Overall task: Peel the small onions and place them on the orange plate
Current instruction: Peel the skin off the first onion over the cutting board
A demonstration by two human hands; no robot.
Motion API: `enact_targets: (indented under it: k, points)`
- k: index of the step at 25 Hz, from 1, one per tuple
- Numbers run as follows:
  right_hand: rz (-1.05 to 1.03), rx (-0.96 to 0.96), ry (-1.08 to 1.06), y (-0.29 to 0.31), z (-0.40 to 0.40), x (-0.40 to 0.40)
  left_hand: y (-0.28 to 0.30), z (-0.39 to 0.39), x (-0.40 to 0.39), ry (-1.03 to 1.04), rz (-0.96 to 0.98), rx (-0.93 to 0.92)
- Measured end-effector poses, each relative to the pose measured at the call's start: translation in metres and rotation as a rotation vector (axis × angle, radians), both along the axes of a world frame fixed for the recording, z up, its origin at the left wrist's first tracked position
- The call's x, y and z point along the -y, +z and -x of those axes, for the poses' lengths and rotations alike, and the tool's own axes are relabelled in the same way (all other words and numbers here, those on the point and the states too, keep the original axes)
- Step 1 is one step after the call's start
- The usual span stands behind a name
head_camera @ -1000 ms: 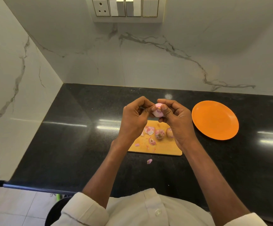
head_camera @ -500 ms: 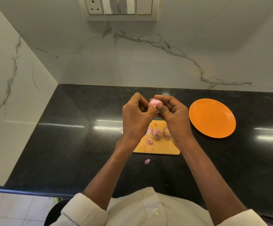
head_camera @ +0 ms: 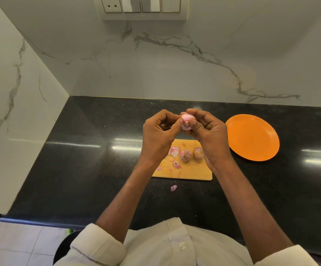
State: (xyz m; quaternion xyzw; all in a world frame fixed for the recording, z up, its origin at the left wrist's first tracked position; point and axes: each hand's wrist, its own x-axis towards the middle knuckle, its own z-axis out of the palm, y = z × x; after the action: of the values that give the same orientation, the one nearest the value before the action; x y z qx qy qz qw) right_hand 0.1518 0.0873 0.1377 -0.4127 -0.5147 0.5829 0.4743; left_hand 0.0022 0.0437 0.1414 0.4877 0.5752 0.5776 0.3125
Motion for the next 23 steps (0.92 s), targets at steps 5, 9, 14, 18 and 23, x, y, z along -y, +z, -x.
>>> enact_targets:
  k: [5, 9, 14, 18, 23]
  points:
    - [-0.028, -0.011, -0.01, 0.004, 0.005, 0.002, 0.003, -0.013, -0.002, 0.133, -0.001, -0.07]
    - [-0.017, -0.041, -0.004, 0.005, 0.009, 0.004, 0.002, -0.012, -0.002, 0.215, -0.009, -0.062]
    - [0.041, -0.112, -0.031, 0.001, 0.008, 0.006, -0.002, -0.001, 0.002, 0.077, 0.028, 0.153]
    - [0.133, -0.156, -0.048, -0.004, 0.009, 0.01, -0.009, 0.0, 0.007, -0.021, 0.104, 0.212]
    - [0.207, -0.151, -0.062, -0.007, 0.013, 0.011, -0.011, -0.003, 0.007, 0.002, 0.221, 0.326]
